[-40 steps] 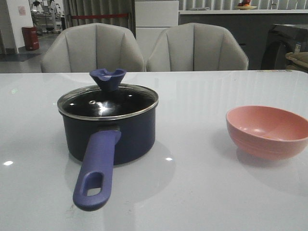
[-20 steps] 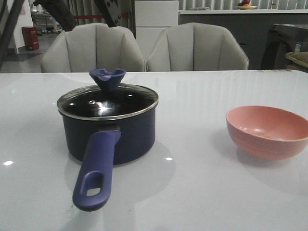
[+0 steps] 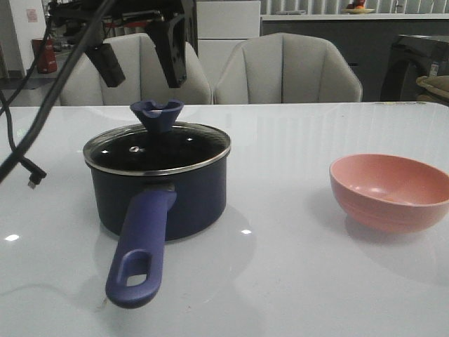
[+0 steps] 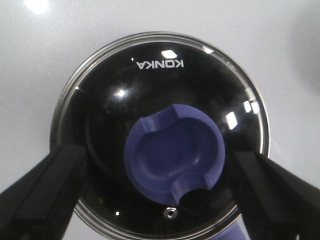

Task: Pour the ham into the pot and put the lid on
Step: 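Lower the left gripper onto the purple knob of the glass lid, then close the left gripper on the knob and lift the lid off the saucepan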

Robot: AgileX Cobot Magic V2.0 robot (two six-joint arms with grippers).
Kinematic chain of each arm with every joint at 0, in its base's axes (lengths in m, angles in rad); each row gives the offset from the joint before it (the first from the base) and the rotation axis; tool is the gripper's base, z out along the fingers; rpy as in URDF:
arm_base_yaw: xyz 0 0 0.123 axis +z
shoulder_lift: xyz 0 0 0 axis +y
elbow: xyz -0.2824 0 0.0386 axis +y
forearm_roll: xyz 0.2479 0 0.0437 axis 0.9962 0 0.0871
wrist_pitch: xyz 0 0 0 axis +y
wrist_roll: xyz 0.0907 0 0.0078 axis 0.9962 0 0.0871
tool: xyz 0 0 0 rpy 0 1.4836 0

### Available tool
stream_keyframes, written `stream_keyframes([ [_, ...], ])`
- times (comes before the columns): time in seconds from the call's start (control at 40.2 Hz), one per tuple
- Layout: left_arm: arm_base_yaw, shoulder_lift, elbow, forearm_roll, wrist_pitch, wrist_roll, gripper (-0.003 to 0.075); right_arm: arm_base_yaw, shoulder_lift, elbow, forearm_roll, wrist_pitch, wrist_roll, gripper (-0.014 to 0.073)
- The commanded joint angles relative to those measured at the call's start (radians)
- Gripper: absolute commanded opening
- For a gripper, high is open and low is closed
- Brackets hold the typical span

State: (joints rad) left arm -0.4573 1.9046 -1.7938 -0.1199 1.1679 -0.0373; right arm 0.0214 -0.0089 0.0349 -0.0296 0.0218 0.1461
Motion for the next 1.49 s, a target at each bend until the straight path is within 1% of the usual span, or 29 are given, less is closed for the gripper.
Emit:
stream_keyframes([
  [0.0,-0.018,-0.027,-0.033,-0.006,-0.015,-0.013,0.0624,-0.006,-0.02,0.002,-0.005,-0.083,-0.005,0.0142],
  [0.174,-0.044,-0.008,-0.033,-0.003,-0.037,-0.013,0.0624,-0.006,-0.02,0.002,-0.005,-0.083,-0.005,0.0142],
  [0.298,-0.045,0.003,-0.033,0.01,-0.039,-0.042,0.0641,-0.006,-0.02,0.002,-0.005,-0.083,-0.005,0.0142],
  [0.696,-0.045,0.053,-0.033,0.03,-0.023,-0.082,0.0633,-0.006,-0.02,0.002,-0.005,-0.083,-0.005,0.0142],
  [0.771,-0.045,0.053,-0.033,0.03,-0.034,-0.082,0.0599,-0.006,-0.02,0.002,-0.005,-0.083,-0.005,0.0142],
  [0.821,-0.045,0.053,-0.033,0.03,-0.042,-0.082,0.0562,-0.006,-0.02,0.002,-0.005,-0.083,-0.005,0.0142],
  [0.895,-0.045,0.053,-0.033,0.03,-0.046,-0.082,0.0496,-0.006,-0.02,0.002,-0.005,-0.083,-0.005,0.0142],
  [0.995,-0.045,0.053,-0.033,0.03,-0.05,-0.082,0.0384,-0.006,-0.02,0.002,-0.005,-0.083,-0.005,0.0142],
  [1.07,-0.045,0.053,-0.036,0.032,-0.05,-0.082,0.0331,-0.006,-0.02,0.002,-0.005,-0.083,-0.005,0.0142],
  [1.119,-0.045,0.053,-0.042,0.042,-0.05,-0.082,0.0322,-0.006,-0.02,0.002,-0.005,-0.083,-0.005,0.0142],
  [1.467,-0.045,0.053,-0.143,0.056,0.02,-0.082,0.0325,-0.006,-0.02,0.002,-0.005,-0.083,-0.005,0.0142],
])
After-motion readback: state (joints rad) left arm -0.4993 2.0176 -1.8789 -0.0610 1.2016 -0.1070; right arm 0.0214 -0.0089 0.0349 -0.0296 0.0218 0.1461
